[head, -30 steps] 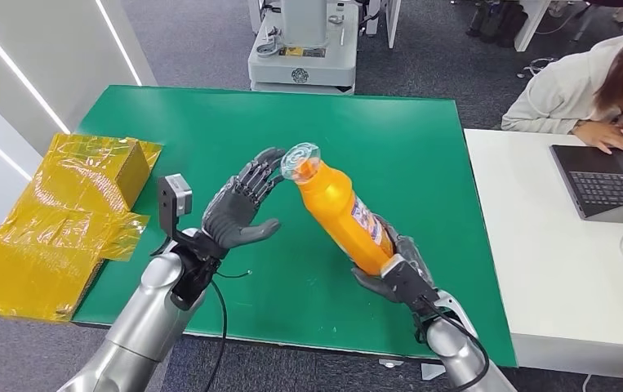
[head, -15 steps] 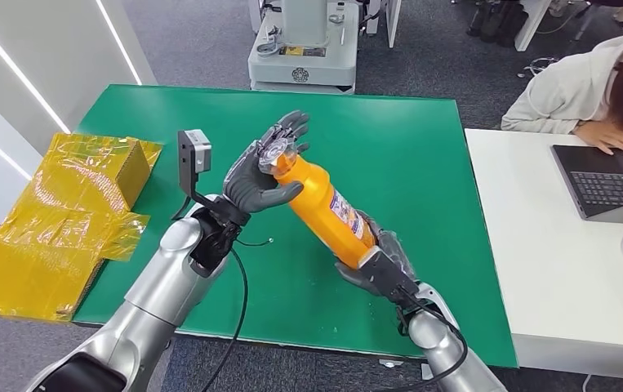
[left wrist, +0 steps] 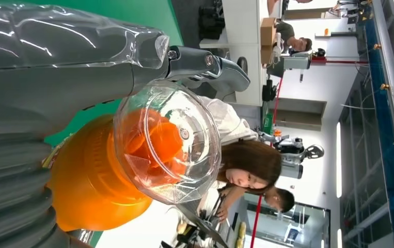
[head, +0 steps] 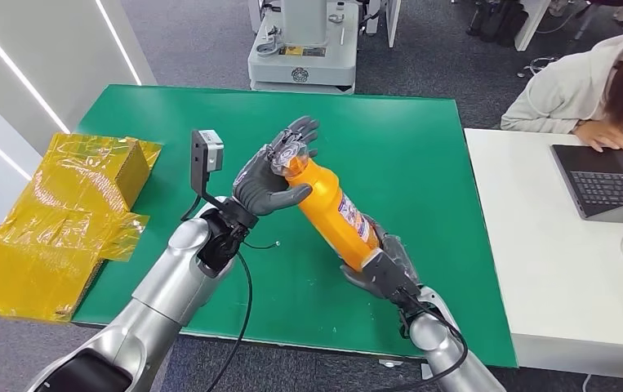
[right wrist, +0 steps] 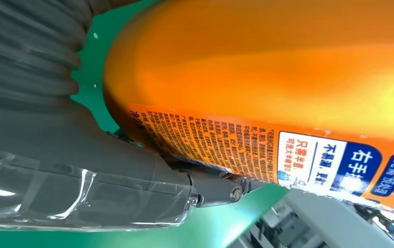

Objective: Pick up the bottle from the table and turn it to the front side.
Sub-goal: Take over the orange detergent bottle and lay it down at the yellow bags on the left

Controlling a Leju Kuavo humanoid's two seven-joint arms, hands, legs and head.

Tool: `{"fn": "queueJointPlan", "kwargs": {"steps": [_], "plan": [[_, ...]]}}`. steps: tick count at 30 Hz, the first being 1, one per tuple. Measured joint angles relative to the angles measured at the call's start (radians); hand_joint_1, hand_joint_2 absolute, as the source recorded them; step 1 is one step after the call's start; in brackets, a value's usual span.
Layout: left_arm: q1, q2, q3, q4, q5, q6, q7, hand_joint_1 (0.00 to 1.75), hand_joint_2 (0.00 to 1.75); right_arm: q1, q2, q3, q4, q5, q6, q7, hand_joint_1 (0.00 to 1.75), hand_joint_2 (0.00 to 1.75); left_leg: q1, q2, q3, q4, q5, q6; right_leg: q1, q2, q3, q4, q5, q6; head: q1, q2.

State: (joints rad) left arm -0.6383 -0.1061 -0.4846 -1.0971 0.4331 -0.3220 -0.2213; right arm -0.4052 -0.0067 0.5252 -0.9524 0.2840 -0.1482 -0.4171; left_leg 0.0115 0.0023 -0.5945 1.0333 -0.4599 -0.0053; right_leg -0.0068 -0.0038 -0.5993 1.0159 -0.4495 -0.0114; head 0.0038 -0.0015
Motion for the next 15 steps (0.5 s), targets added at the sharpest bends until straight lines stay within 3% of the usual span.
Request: {"fn": "queueJointPlan", "kwargs": {"steps": [15], "plan": [[-0.044,-0.01,-0.047,0.0,-0.051,0.062,-0.049,0.0,1.75,-0.049,0.06,-0.001,-0.03,-0.009,-0.151,-0.081,1.75,1.75,0.0,0.0,0.0,0.0,0.0,0.0,0.0,0.0,0.0,0.0,0.0,0.0,0.0,0.0]]}}
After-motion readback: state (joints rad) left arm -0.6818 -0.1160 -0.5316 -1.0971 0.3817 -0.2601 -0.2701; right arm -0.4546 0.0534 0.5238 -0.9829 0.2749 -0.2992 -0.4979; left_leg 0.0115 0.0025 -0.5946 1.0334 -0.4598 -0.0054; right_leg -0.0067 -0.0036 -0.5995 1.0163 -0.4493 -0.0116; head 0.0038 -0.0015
